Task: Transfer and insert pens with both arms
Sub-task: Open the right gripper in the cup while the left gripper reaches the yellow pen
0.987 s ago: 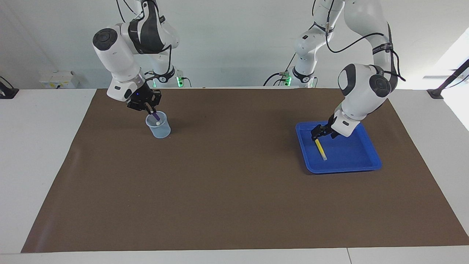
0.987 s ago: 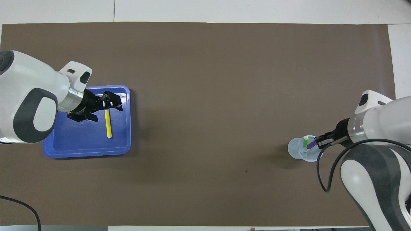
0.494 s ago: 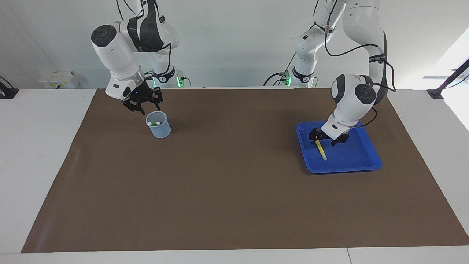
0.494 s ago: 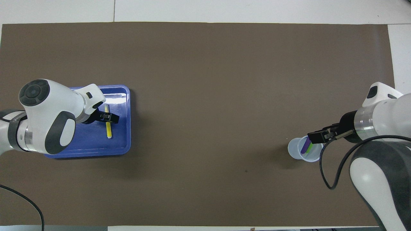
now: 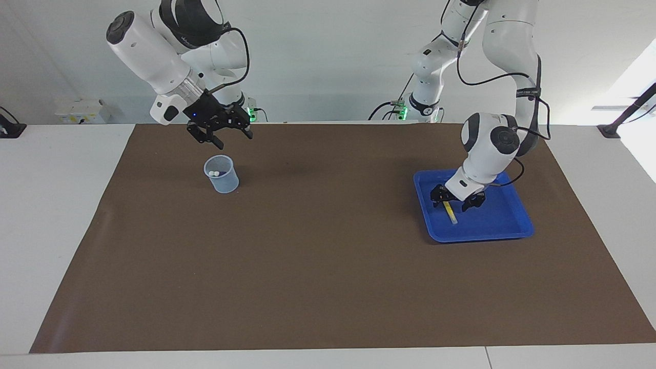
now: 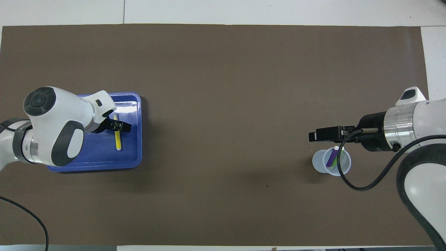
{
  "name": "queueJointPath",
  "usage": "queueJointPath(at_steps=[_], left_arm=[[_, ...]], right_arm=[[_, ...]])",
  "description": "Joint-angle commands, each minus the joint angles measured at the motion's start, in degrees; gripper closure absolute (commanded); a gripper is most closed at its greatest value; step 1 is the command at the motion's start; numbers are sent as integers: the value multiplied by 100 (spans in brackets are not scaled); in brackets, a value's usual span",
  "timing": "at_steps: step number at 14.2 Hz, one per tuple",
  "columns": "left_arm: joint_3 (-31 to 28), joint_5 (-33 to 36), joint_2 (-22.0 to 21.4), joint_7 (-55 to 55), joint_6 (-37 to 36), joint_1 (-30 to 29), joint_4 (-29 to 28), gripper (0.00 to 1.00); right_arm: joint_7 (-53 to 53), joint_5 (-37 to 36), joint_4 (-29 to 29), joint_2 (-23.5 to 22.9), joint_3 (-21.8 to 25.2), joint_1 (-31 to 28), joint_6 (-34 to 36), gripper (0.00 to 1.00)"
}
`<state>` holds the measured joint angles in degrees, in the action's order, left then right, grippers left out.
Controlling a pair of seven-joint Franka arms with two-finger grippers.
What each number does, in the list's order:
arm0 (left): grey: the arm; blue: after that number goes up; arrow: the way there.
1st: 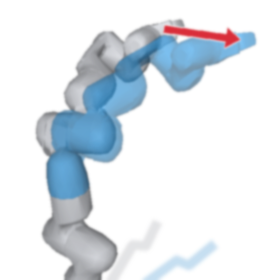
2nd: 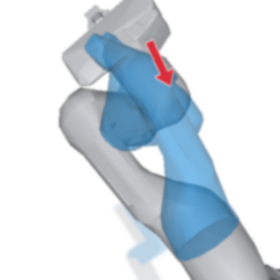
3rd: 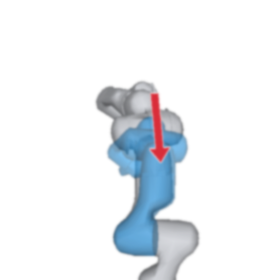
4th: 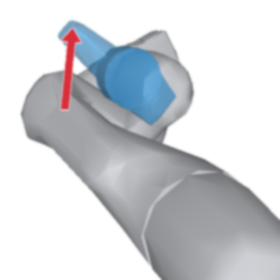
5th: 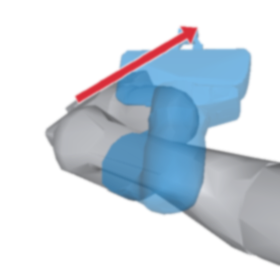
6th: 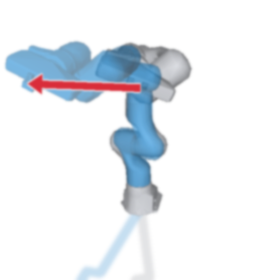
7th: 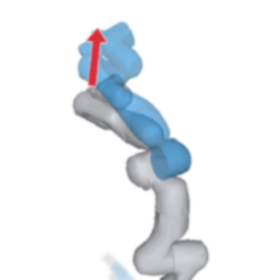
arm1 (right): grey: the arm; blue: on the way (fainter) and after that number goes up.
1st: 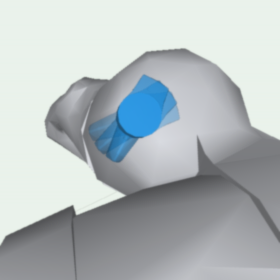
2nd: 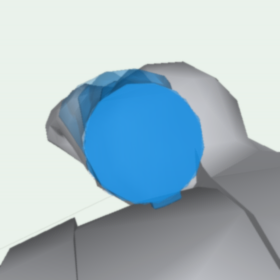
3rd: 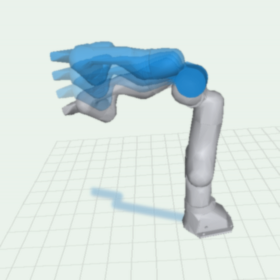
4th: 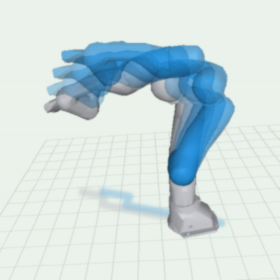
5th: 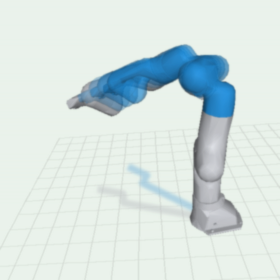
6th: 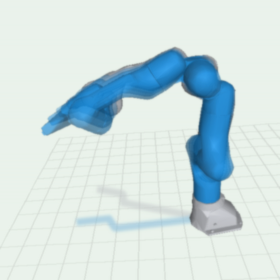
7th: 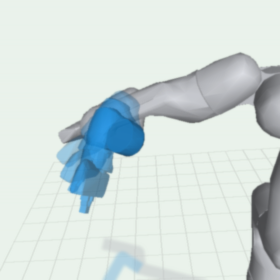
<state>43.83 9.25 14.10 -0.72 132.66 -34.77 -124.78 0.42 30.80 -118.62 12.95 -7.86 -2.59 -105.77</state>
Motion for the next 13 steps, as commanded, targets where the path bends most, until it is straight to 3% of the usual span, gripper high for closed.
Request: queueJointPath(at_steps=[1, 3, 4, 8, 11, 13], left_arm=[[3, 138, 75, 28, 120, -3, 15, 18], [3, 138, 75, -16, 111, 23, 6, 37], [-6, 138, 75, -25, 111, 23, 6, 38], [-6, 147, 75, -34, 103, 23, -2, 65], [-6, 147, 75, -34, 68, 14, 15, 100], [-6, 147, 75, -34, 41, -3, 33, 100]], right_arm=[[-672, 741, 41, -47, -84, -22, -224, 0], [-1218, 1251, 32, -47, -153, -22, -409, 0], [-1385, 1436, 15, -38, -189, -22, -496, 0], [-1756, 2227, -135, 41, -189, -22, -550, 0], [-1765, 2579, -170, 76, -198, 22, -567, 0], [-1835, 2659, -205, 85, -189, 92, -655, 0]])
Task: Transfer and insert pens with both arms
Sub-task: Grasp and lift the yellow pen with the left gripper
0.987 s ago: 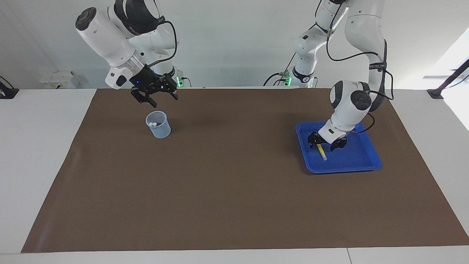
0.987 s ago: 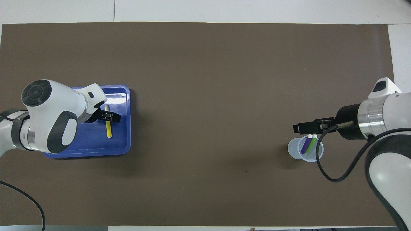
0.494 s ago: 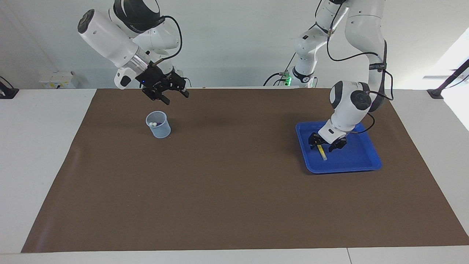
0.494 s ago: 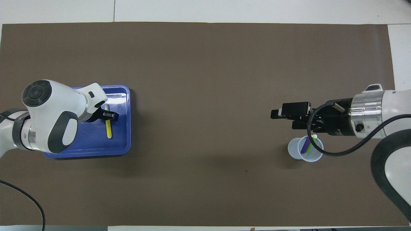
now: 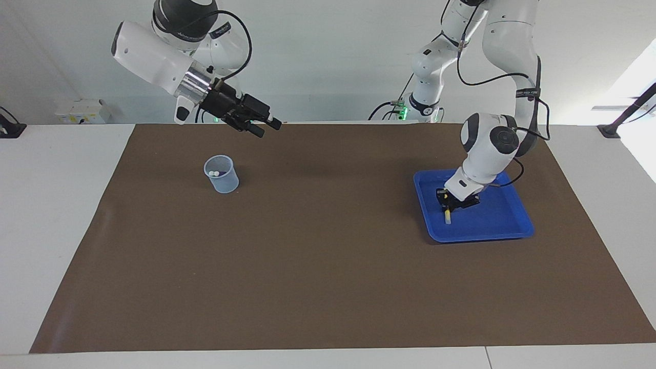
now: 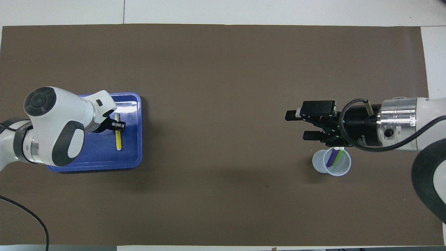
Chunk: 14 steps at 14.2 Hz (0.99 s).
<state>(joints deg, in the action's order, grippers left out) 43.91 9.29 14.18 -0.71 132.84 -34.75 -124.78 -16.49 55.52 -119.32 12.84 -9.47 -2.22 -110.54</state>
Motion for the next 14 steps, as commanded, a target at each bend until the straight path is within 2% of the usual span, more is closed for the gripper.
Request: queueJointPath(at_steps=[1, 5, 9, 14], left_arm=[[-14, 143, 68, -34, 14, -6, 50, 100], [-14, 134, 111, -244, -546, 20, 462, 100], [21, 20, 112, -876, -1977, 221, 1401, 100], [30, -1182, 59, -2885, -3456, 801, 2589, 100]], right_arm=[[-196, 187, -153, 96, -37, 64, -239, 0], [-354, 222, -180, 113, -37, 309, -502, 0], [-539, 231, -215, 104, -37, 564, -828, 0], [-855, 240, -276, 96, -37, 933, -1407, 0]])
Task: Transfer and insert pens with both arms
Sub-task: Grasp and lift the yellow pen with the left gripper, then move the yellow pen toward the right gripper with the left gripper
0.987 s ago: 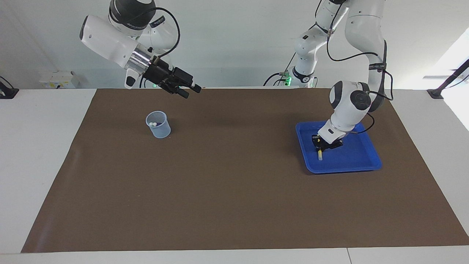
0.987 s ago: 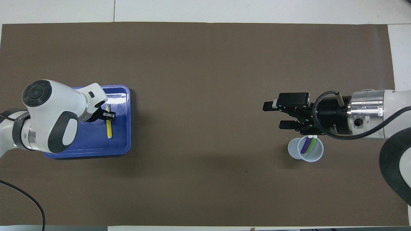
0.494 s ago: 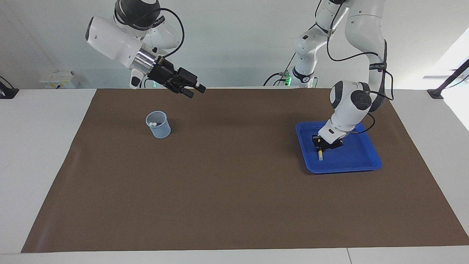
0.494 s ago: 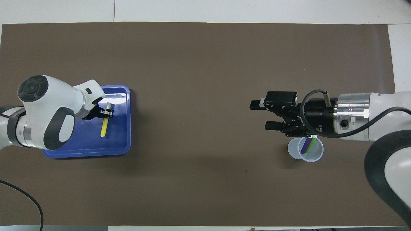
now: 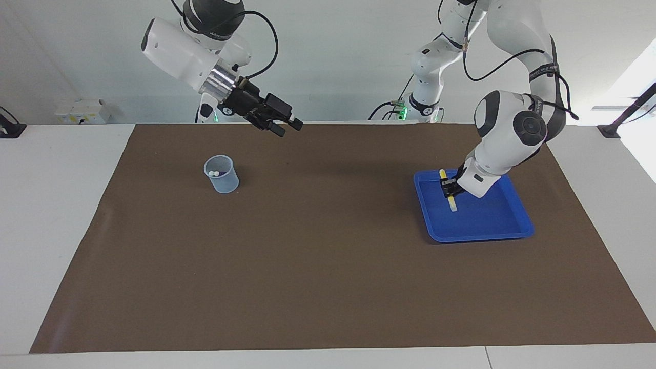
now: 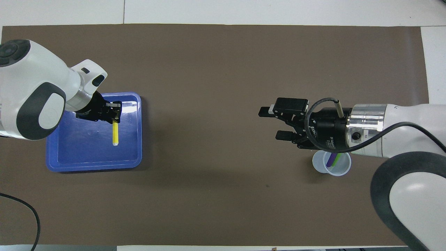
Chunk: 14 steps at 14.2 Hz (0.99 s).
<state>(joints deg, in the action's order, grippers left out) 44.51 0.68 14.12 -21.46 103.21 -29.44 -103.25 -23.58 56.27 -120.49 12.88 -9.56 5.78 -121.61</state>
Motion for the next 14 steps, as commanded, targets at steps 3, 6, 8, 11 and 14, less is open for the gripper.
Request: queueJointPath(at_steps=[3, 6, 8, 11, 14], left_arm=[[83, -1067, -102, -3241, -390, 553, 525, 100], [505, -1700, -182, -4916, -258, 527, 499, 100], [663, -2219, -234, -5751, -39, 527, 464, 100], [760, -2695, -261, -6913, 409, 545, 393, 100], [918, -2950, -270, -7590, 900, 553, 227, 100]], right_arm=[[-287, 165, -291, 110, -29, 423, -731, 0], [-420, 165, -545, 136, -29, 862, -1495, 0], [-402, 165, -756, 206, -29, 1056, -1865, 0], [-210, 165, -924, 259, -29, 1127, -2051, 0], [28, 165, -924, 154, -29, 1197, -2086, 0]])
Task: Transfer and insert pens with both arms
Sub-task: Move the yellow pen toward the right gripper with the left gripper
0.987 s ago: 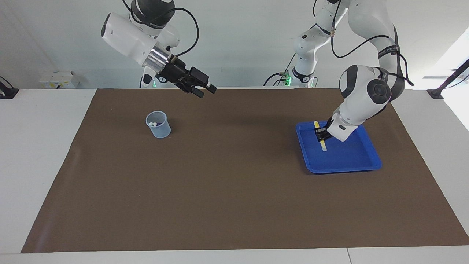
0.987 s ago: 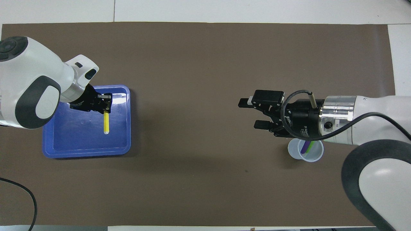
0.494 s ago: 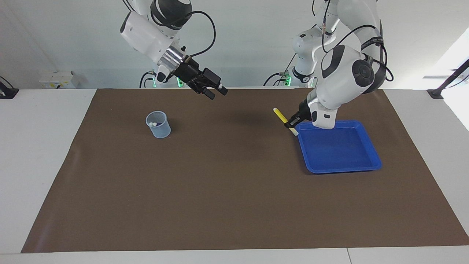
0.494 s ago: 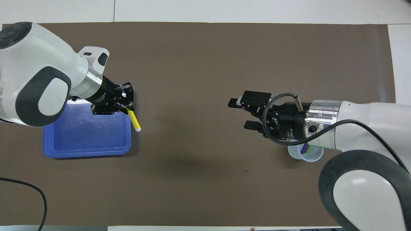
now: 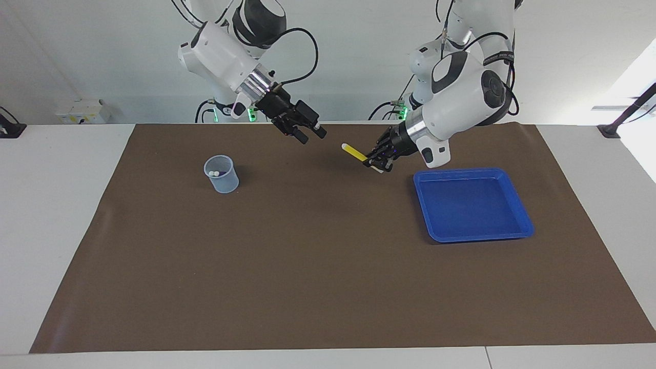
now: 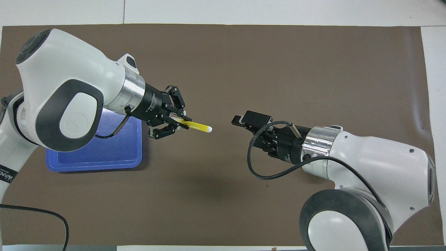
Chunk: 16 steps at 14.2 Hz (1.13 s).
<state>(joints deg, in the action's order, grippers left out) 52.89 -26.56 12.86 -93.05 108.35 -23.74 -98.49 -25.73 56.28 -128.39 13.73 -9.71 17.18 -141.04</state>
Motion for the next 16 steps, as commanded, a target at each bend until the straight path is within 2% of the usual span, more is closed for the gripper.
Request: queueJointPath(at_steps=[1, 6, 12, 16], left_arm=[[151, -270, -187, -538, 519, -16, -337, 100], [196, -551, -276, -680, 687, 141, -443, 100], [213, -648, -319, -794, 758, 151, -452, 100], [213, -657, -320, -794, 758, 159, -452, 100]], right_arm=[[253, 164, -134, 60, -13, 179, -152, 0], [191, 164, -81, -98, -22, 365, -740, 0], [191, 173, -2, -239, -22, 374, -908, 24], [183, 173, 103, -282, -31, 374, -899, 27]])
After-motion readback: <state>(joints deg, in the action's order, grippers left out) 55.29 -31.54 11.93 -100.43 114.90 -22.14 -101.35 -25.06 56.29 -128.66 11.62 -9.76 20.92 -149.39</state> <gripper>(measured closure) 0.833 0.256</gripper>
